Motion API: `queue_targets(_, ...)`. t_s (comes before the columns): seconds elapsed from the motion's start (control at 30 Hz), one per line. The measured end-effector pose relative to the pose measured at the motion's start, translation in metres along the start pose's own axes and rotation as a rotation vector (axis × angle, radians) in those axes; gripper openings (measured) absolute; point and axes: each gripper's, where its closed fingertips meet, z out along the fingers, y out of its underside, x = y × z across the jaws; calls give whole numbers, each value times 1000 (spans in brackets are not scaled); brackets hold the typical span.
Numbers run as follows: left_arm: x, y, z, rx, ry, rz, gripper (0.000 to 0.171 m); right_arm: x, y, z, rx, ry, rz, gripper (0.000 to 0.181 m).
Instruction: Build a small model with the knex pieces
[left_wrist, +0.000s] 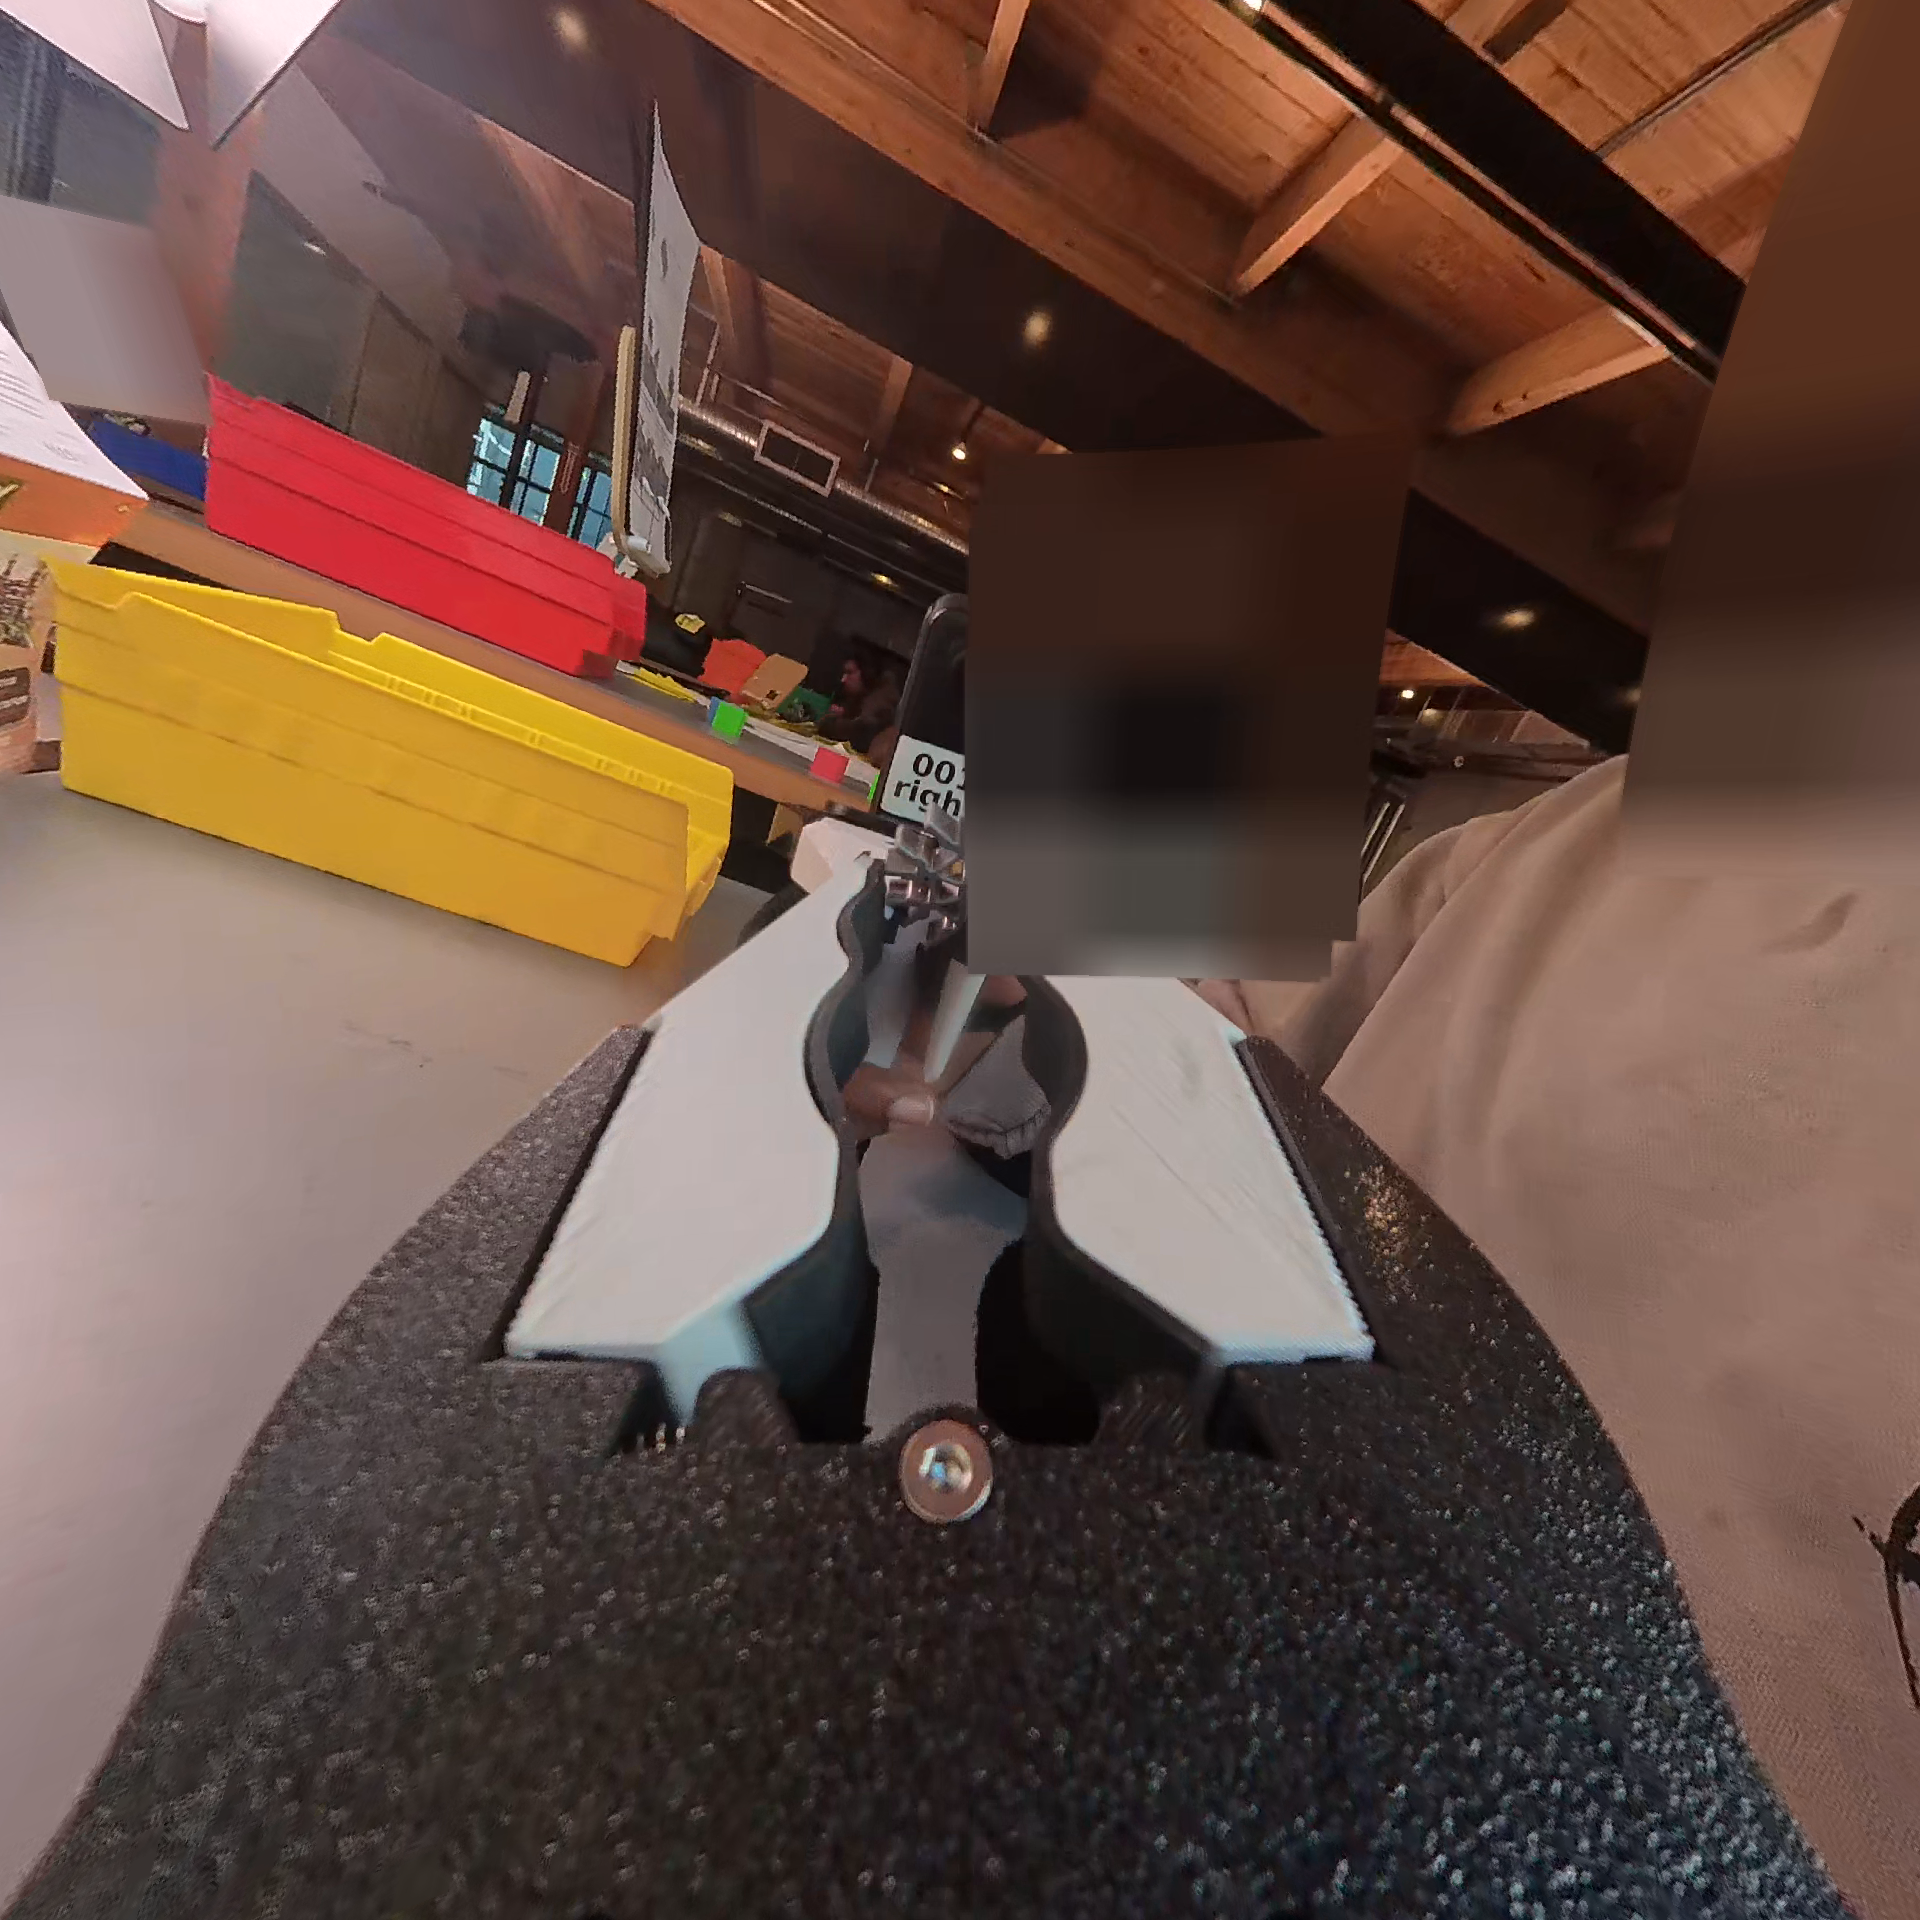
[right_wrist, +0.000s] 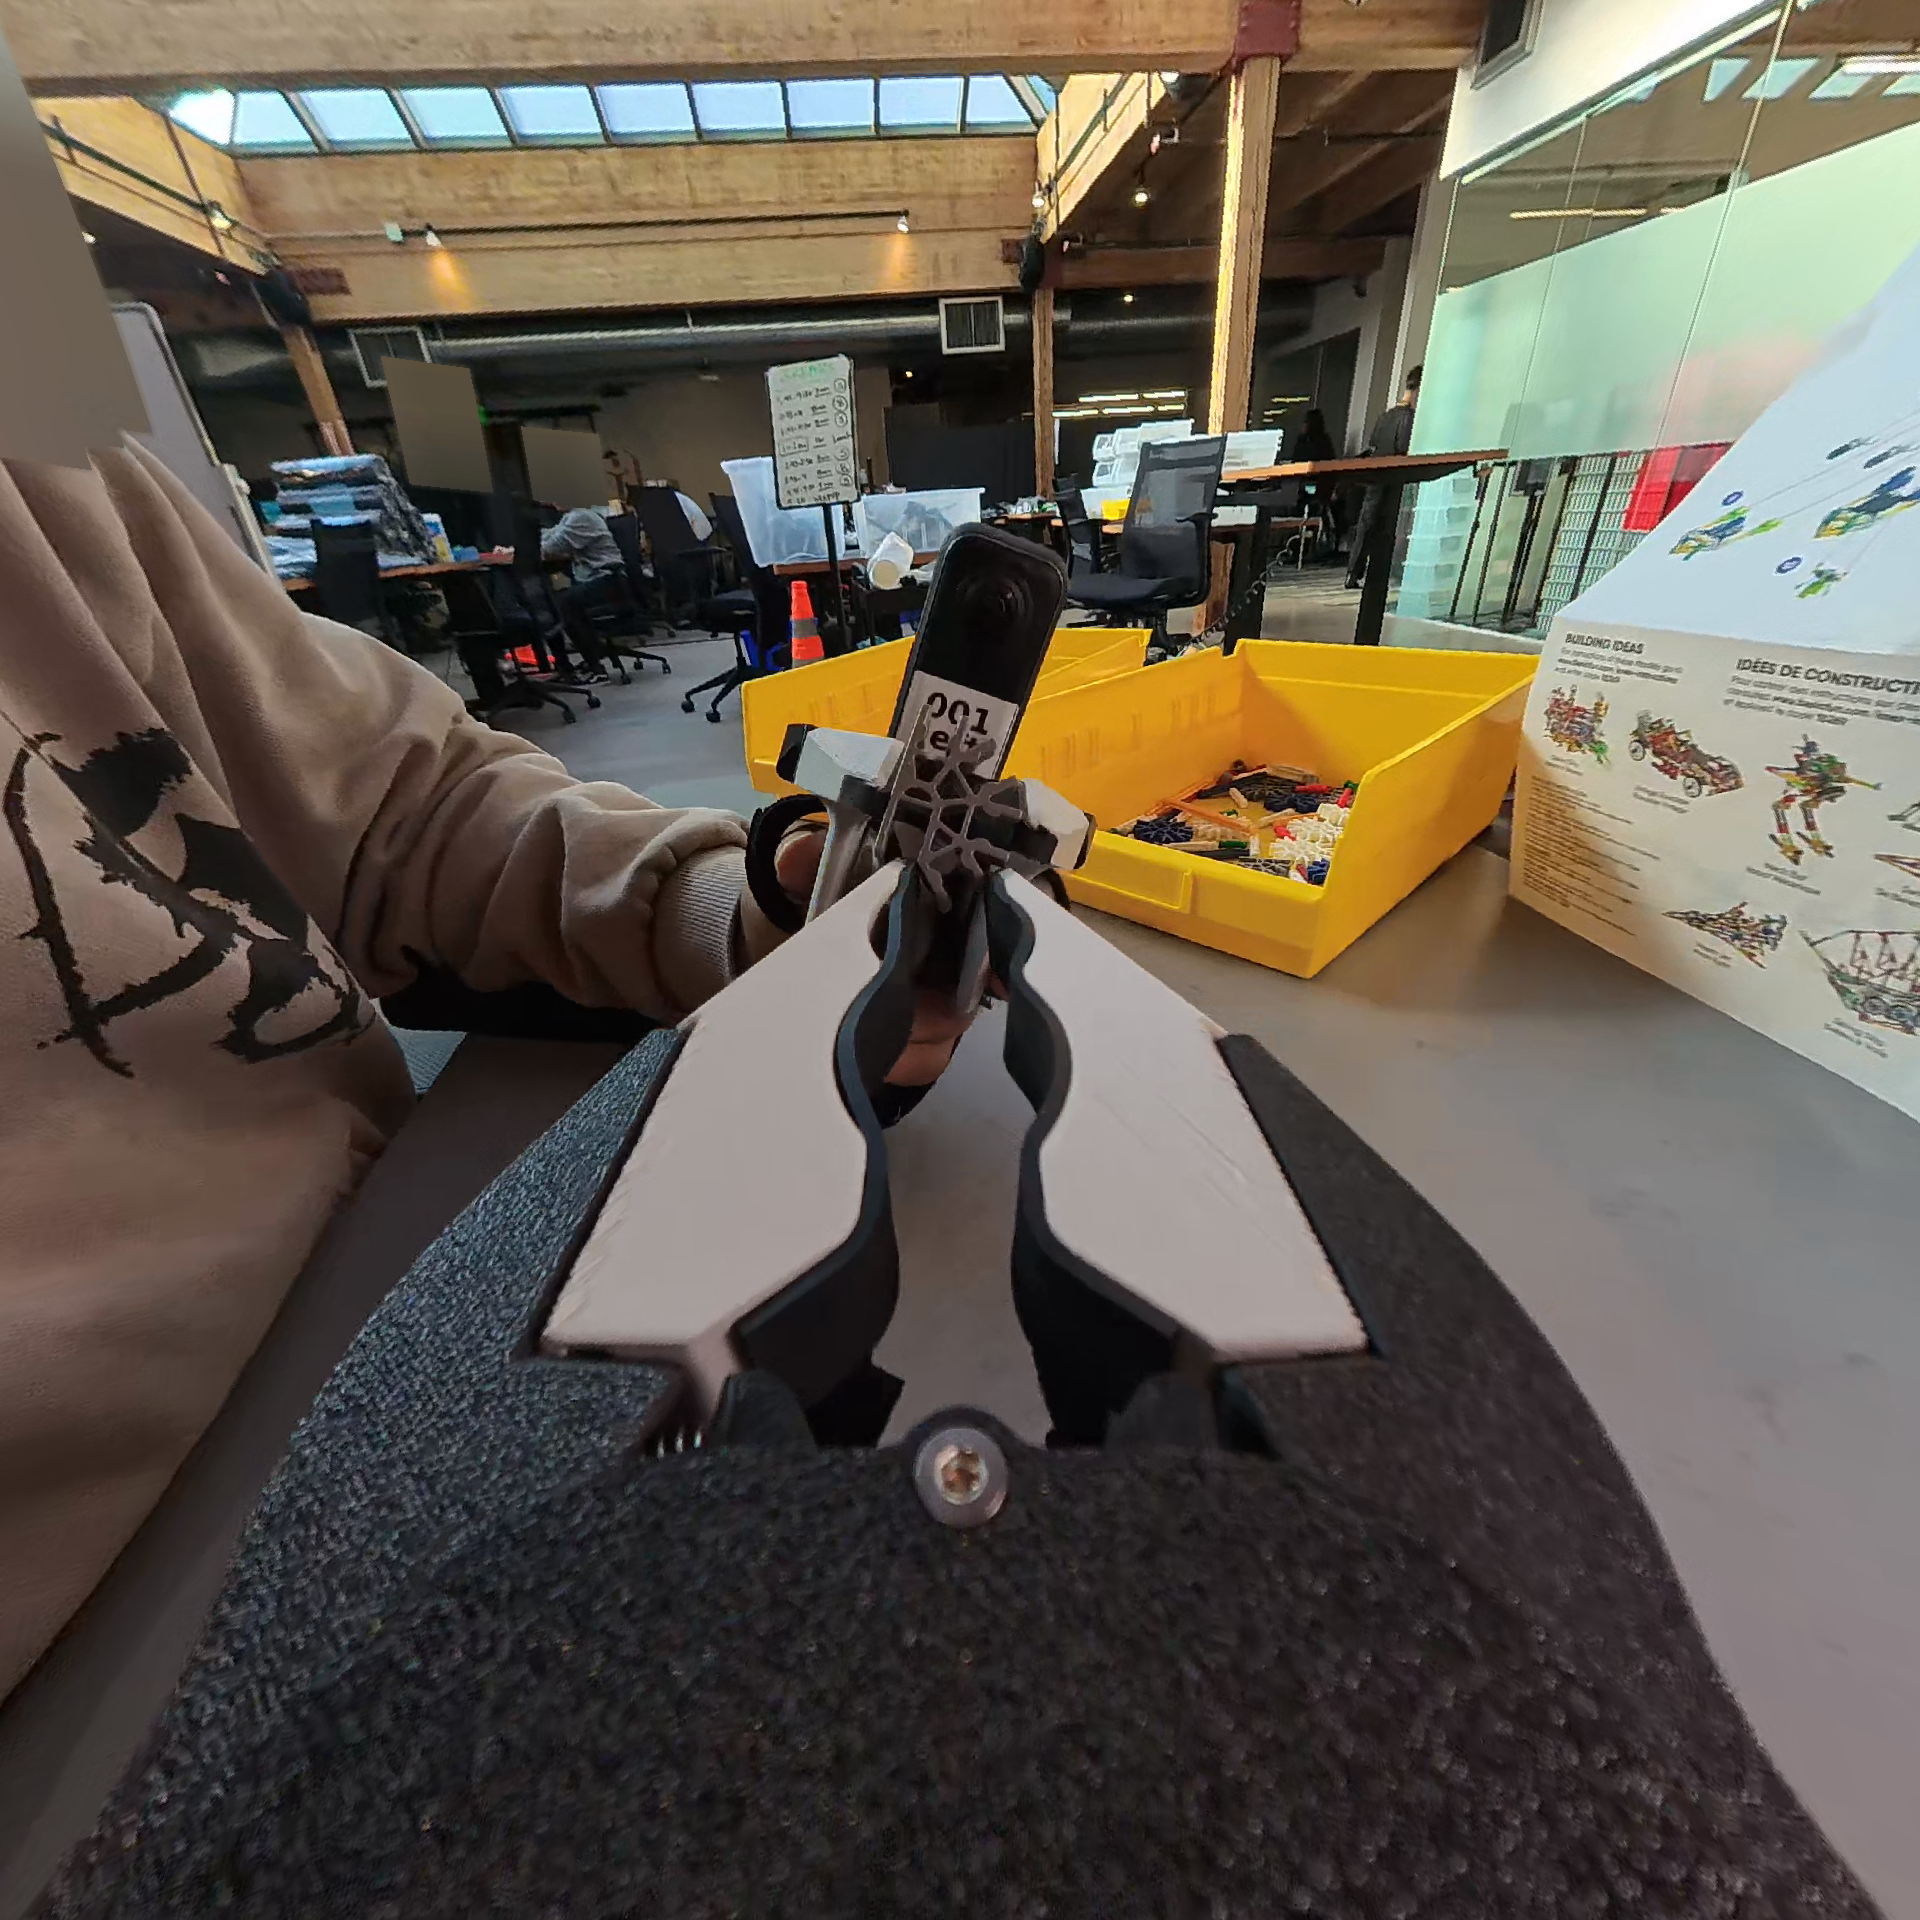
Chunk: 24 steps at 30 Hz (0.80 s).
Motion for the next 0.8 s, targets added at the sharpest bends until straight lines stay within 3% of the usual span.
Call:
queue_targets(0.2,-10,26,-15,-282,-97,137,22,2,23,-2,-139,29,-111,10)
queue_targets(0.33,-26,50,-36,-541,-185,230,30,10,54,-8,-384,84,-277,10)
queue_targets(0.5,-33,72,-45,-694,-215,290,31,8,97,-12,-628,54,-288,10)
queue_targets(0.8,-55,122,-62,-951,-297,311,30,11,137,-17,-818,45,-301,11)
